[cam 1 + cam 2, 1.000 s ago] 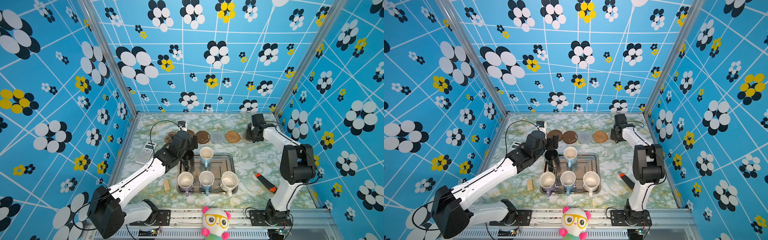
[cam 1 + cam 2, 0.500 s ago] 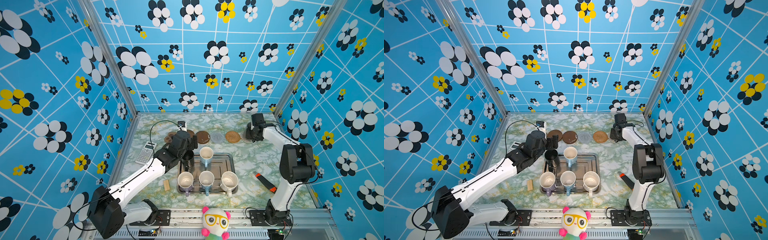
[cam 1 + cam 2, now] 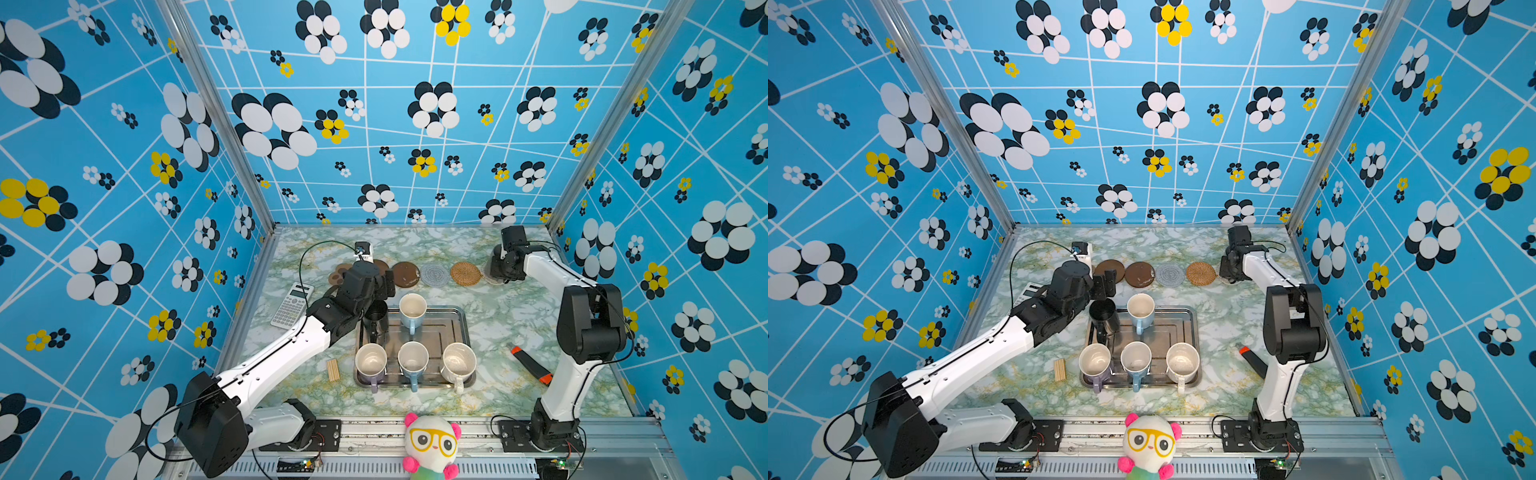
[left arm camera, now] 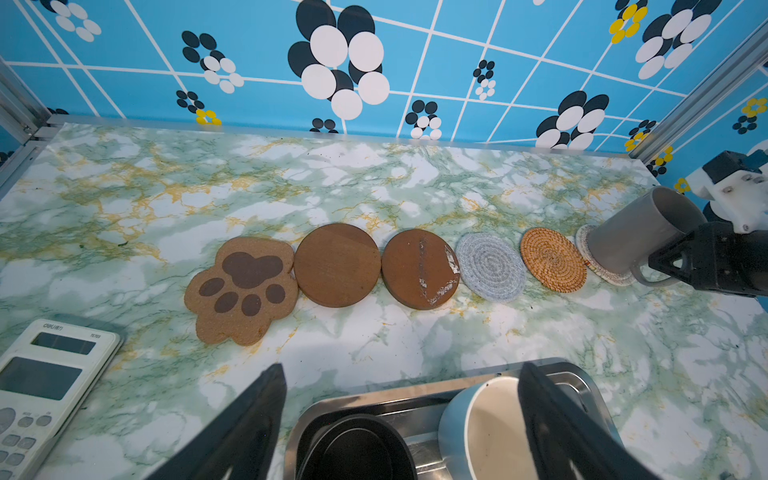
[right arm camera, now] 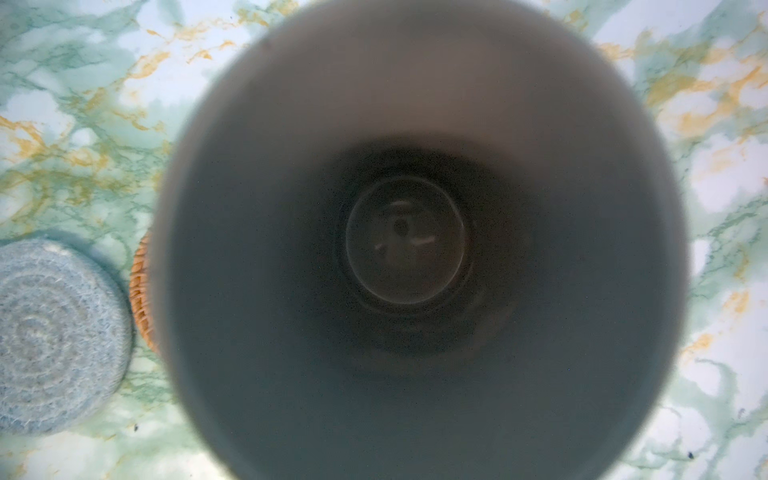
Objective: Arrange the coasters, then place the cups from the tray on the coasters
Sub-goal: 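Open the right gripper off the grey mug while the left lowers to the black mug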
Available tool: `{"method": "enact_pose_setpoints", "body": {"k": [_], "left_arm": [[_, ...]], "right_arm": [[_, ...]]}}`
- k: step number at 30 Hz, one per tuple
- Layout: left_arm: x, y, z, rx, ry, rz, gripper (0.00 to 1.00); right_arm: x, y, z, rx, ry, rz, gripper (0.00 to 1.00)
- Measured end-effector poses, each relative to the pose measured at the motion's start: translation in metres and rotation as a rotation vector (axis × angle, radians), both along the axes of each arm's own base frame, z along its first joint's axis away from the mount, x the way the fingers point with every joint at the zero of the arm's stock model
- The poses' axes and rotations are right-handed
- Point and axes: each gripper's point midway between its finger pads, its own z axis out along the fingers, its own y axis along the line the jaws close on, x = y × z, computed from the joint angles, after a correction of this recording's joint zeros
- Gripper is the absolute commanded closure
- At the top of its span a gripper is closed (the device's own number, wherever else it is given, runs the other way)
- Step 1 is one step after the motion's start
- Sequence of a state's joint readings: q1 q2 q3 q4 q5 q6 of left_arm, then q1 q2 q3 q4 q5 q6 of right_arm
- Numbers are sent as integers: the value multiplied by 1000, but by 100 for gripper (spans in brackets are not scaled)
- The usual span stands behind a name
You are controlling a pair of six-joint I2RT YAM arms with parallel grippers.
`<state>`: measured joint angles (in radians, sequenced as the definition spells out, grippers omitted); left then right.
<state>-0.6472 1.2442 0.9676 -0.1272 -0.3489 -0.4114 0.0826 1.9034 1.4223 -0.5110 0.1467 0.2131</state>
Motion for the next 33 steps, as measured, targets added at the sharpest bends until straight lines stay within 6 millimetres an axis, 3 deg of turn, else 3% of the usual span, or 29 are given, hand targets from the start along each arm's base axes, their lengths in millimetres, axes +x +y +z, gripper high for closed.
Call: {"method": "enact_pose_setpoints", "body": {"k": [6, 9, 16, 19, 22, 27, 33], "left_arm": [[0, 0, 1, -1, -2, 0, 12], [-1, 0, 2, -3, -3, 0, 11], [-1, 1, -1, 1, 1, 0, 11], [-2, 1, -1, 2, 2, 0, 11], [-3, 2, -1, 5, 6, 0, 12], [-10, 10, -3, 31, 27, 8, 11], [-22, 22, -13, 113, 91, 9, 14]], "right_arm": [[4, 0, 5, 0, -15, 1, 58], [6, 0, 8, 0, -25, 1, 51], [7, -3, 20, -16, -52, -9, 44], [6, -3, 44, -27, -104, -14, 43], [0, 6, 82, -66, -187, -2, 41], [-17, 61, 148, -95, -346, 105, 40], [-34, 101, 195, -15, -504, 137, 42]]}}
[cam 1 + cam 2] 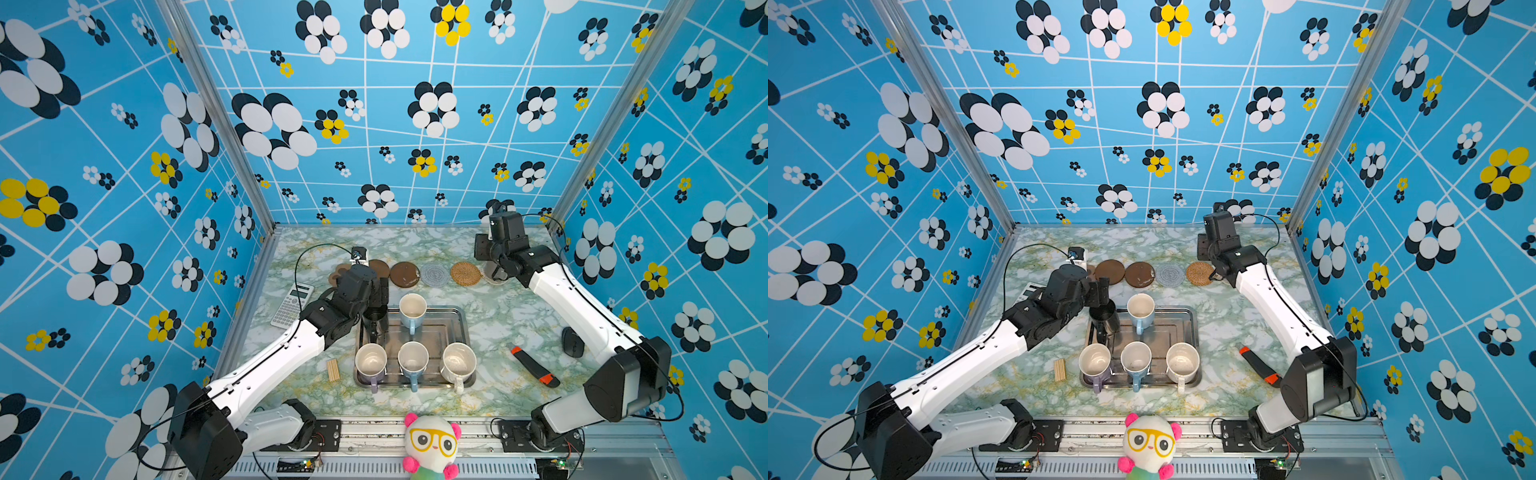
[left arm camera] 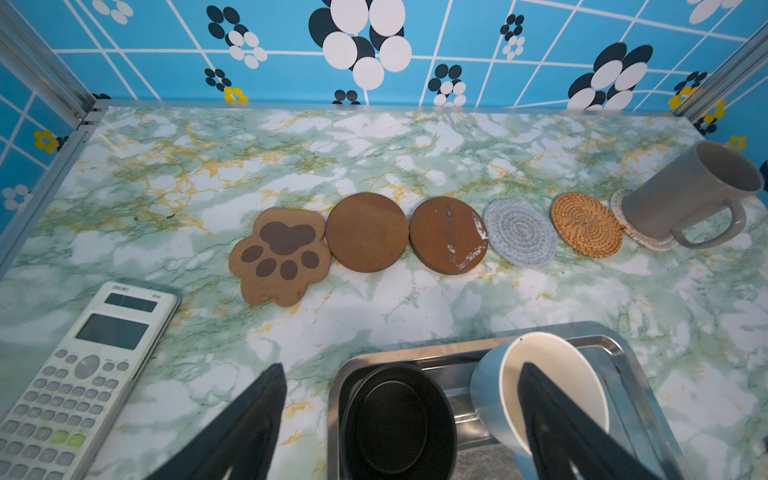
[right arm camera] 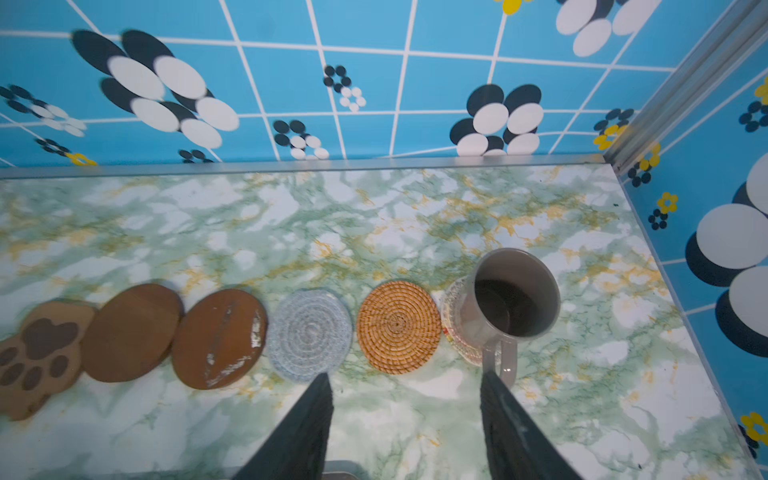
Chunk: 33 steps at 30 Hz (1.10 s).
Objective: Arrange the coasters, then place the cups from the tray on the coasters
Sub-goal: 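Open the right gripper off the grey mug while the left lowers to the black mug, then grasp the black mug in the tray by its rim with the left gripper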
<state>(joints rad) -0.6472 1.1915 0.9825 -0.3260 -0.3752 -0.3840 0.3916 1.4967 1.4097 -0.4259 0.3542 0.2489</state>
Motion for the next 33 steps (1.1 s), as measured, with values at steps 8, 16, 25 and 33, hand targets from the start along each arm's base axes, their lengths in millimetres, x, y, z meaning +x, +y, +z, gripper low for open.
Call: {"method": "enact_pose_setpoints", "body": {"k": [8, 16, 25, 33], "left_arm": [[-27, 9, -19, 86, 138, -62, 17], [-51, 11, -41, 111, 274, -105, 23], [-62, 1, -84, 166, 437, -146, 27], [-66, -4, -107, 188, 521, -161, 28]], "right_arm": [[-29, 8, -23, 121, -45, -20, 42], [-33, 12, -50, 160, -5, -14, 41], [-29, 24, -42, 223, -37, 25, 40], [-29, 29, -44, 244, -37, 47, 40]]}}
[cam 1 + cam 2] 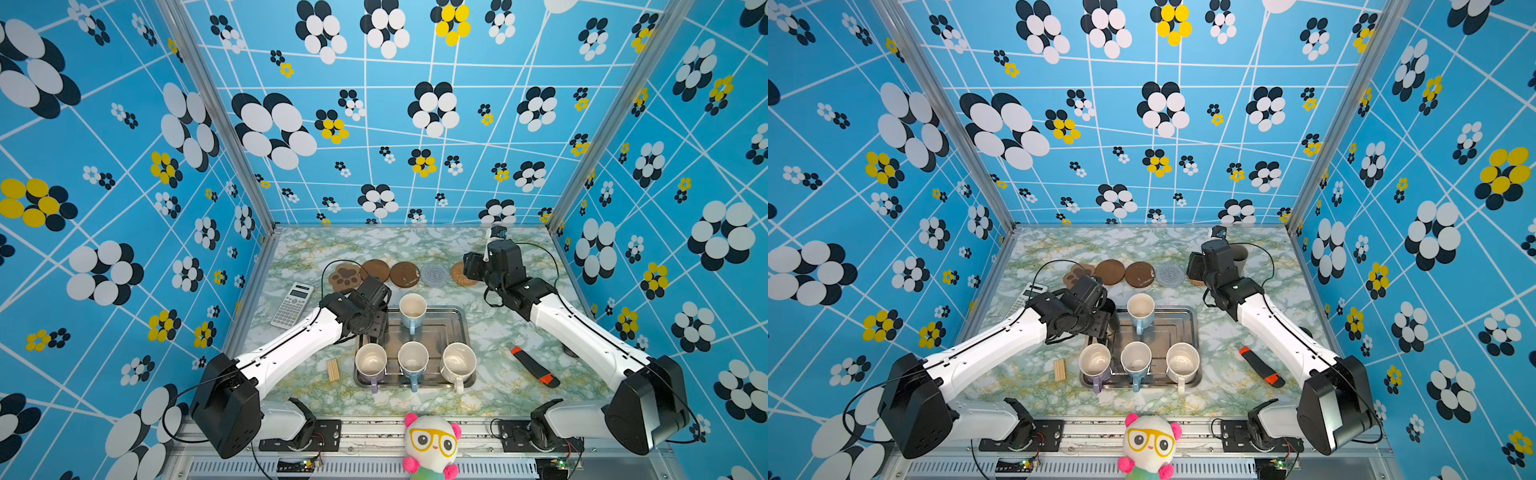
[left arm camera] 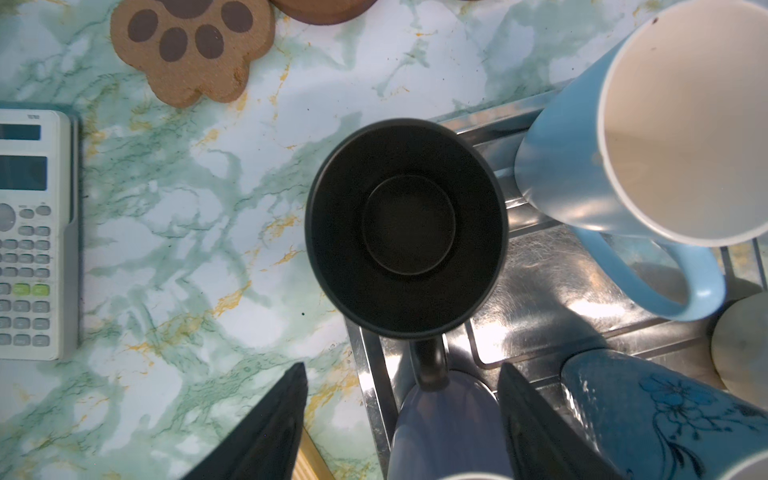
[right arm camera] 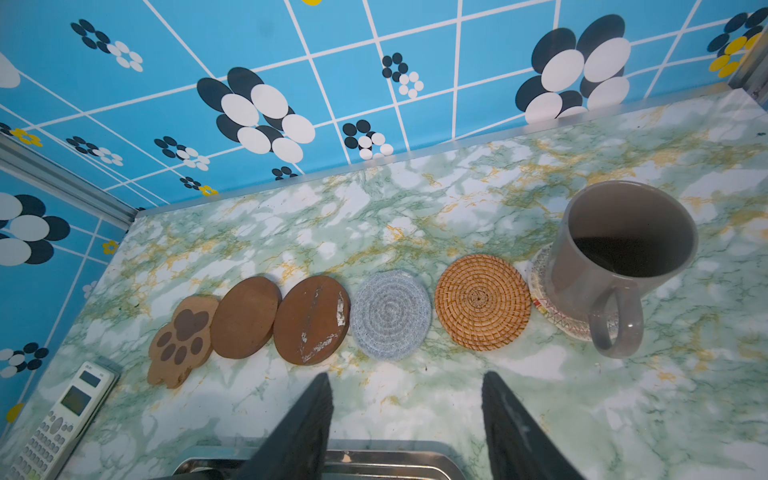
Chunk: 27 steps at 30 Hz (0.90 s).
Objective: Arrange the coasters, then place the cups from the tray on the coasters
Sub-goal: 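Grasp the black mug in the tray by its rim with the left gripper, then lift the black mug and carry it toward the cork paw-print coaster with the left gripper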
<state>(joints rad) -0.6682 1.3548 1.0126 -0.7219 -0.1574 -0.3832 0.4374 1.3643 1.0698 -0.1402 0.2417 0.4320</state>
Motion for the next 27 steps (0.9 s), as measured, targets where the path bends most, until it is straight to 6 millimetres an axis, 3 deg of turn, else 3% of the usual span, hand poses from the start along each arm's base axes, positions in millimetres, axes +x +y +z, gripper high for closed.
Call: {"method": "enact_pose_setpoints", "body": {"k": [12, 17, 27], "left_arm": [[-7, -8, -21, -31, 59, -9, 39], [-6, -10, -38, -11, 93, -1, 51], [-2, -12, -61, 16, 134, 16, 66]], "right_arm": [[3, 5, -2, 10, -2, 14, 39], [3, 5, -2, 10, -2, 14, 39], [3, 4, -8, 5, 8, 14, 39]]}}
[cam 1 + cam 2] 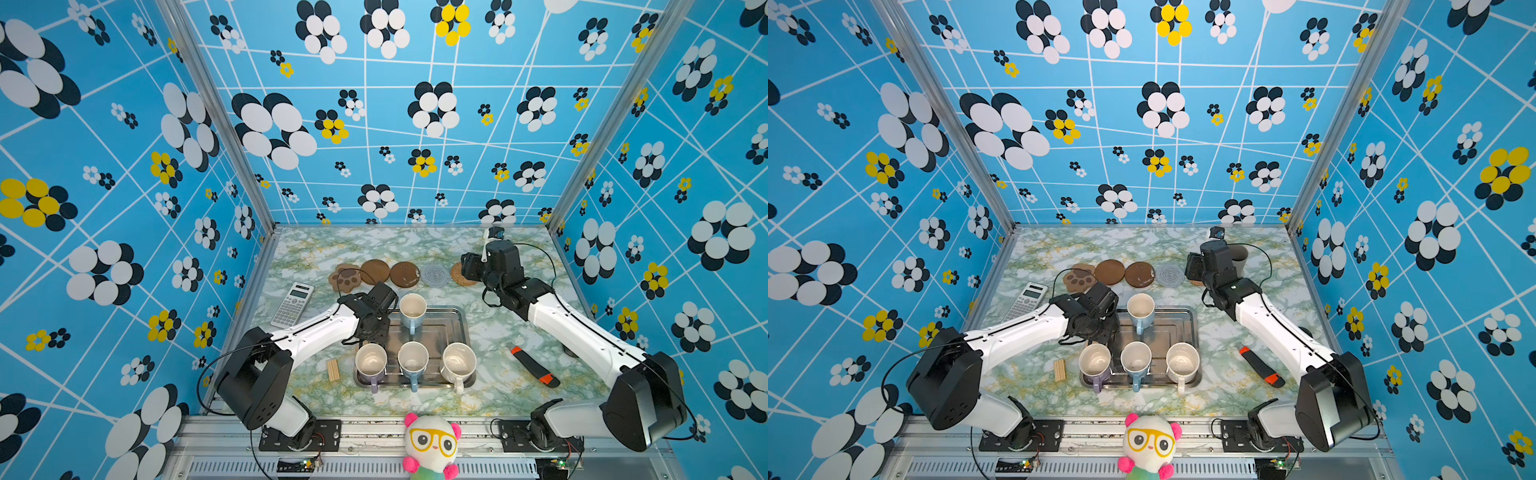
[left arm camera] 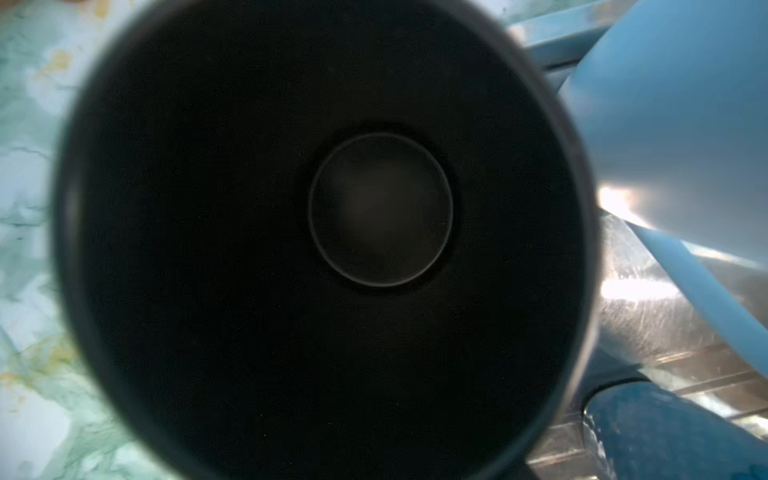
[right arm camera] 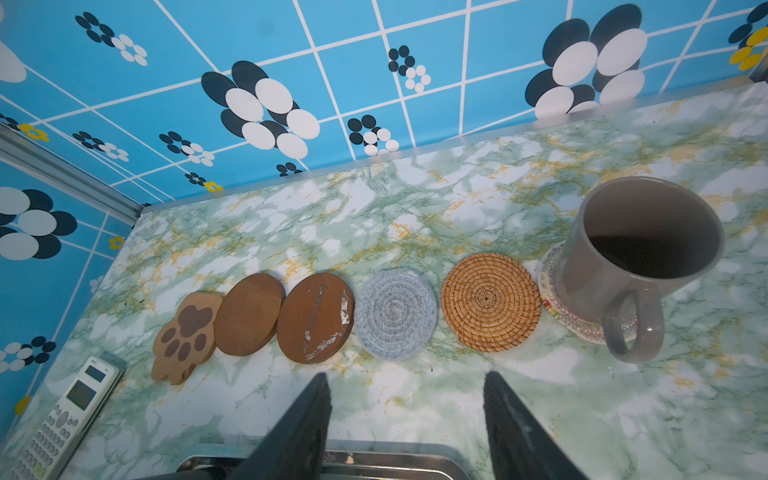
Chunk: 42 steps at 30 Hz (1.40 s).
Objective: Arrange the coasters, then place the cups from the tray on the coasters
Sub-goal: 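Lift the black mug and carry it toward the cork paw-print coaster with the left gripper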
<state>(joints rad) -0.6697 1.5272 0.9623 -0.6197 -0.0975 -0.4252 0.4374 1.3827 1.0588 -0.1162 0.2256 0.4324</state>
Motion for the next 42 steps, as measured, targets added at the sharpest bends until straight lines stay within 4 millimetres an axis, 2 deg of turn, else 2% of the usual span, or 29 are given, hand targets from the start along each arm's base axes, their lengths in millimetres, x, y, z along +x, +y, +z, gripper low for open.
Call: {"method": "enact_pose_setpoints", "body": {"k": [6, 12, 25, 34, 42], "left_arm": [[1, -1, -2, -1, 2, 8, 77], [2, 0, -2, 2, -3, 13, 100], [5, 10, 2, 38, -28, 54, 100], [17, 13, 31, 23, -119, 86, 100], [46, 28, 57, -7, -171, 173, 100]], "right_arm": [[1, -1, 0, 0, 1, -3, 39], [2, -1, -4, -4, 9, -4, 39], [4, -2, -9, -8, 21, -7, 39], [4, -2, -10, -6, 22, -4, 39], [4, -1, -10, 2, 26, 7, 39]]}}
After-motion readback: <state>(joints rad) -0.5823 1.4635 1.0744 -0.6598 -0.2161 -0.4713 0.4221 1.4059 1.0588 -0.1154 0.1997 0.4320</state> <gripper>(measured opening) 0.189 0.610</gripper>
